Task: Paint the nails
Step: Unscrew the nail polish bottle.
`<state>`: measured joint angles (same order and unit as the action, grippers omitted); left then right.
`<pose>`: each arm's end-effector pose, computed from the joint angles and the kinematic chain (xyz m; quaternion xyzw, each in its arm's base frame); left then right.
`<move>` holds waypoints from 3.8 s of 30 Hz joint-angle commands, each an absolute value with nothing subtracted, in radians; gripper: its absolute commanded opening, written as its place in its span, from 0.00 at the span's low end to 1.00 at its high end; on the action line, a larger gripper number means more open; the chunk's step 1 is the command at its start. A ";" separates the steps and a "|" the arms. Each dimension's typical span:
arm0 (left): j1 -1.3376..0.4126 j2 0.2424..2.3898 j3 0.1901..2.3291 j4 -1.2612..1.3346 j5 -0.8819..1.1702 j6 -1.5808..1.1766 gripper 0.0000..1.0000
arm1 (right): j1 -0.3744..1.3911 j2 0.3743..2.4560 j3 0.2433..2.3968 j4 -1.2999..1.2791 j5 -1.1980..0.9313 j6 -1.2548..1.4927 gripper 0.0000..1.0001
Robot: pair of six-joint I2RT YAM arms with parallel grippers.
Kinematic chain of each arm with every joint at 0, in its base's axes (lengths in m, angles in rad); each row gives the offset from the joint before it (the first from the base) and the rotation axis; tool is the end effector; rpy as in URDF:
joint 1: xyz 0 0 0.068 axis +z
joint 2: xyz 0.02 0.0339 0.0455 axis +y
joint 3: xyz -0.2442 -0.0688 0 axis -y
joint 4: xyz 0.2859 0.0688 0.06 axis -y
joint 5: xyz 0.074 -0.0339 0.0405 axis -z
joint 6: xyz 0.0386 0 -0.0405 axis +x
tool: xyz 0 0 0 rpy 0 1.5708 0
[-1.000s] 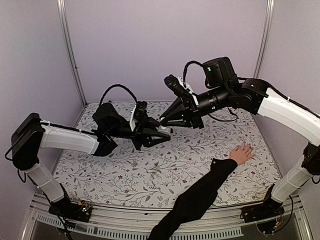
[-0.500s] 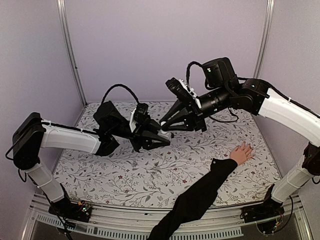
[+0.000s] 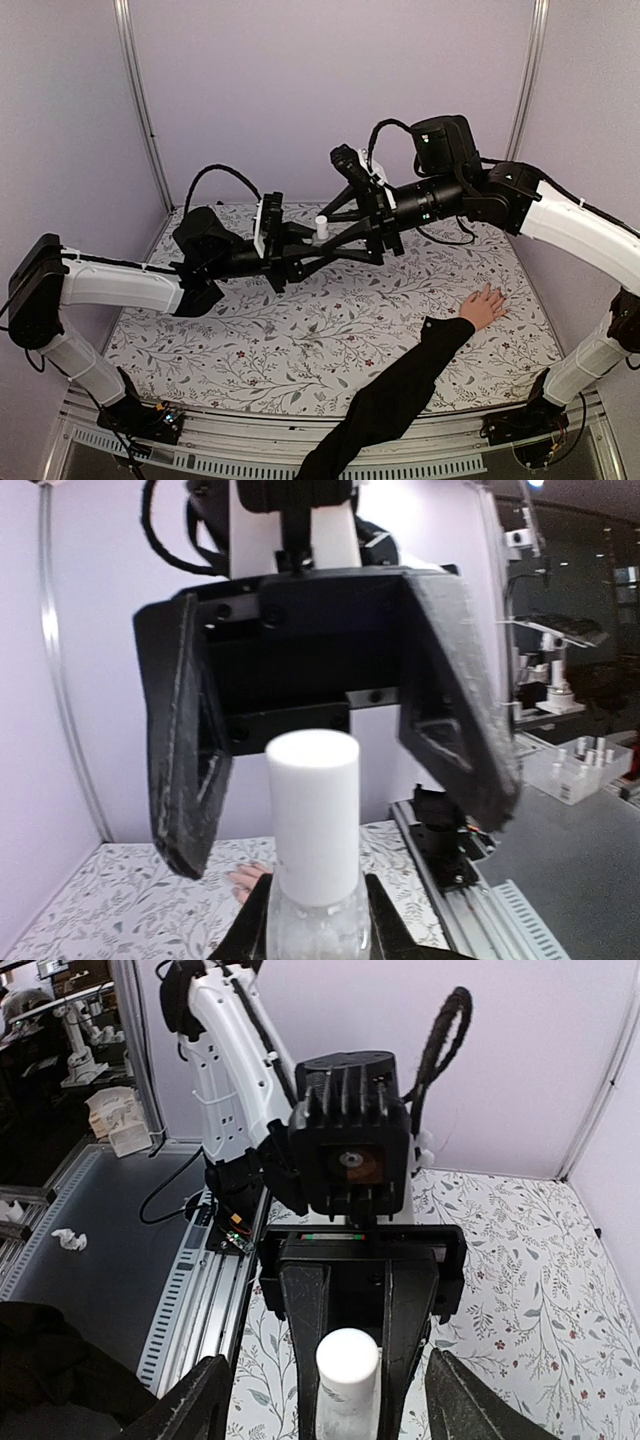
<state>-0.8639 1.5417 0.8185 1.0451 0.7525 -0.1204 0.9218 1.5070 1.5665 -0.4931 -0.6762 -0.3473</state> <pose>0.2163 -0.2938 0.2457 0.4753 0.3983 -0.5459 0.5635 0.2109 0.3179 0.3904 -0.6151 0.5343 0.4120 0.4080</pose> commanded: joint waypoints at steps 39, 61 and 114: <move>-0.939 1.597 0.899 0.852 -0.048 0.038 0.00 | 0.917 1.607 1.601 -0.333 -0.130 0.121 0.27; -0.928 1.575 0.886 0.882 0.164 0.026 0.00 | 0.917 1.586 1.591 -0.329 -0.268 0.025 0.05; -0.869 1.515 0.837 0.993 0.566 -0.073 0.00 | 0.910 1.401 1.463 -0.325 -0.620 -0.238 0.70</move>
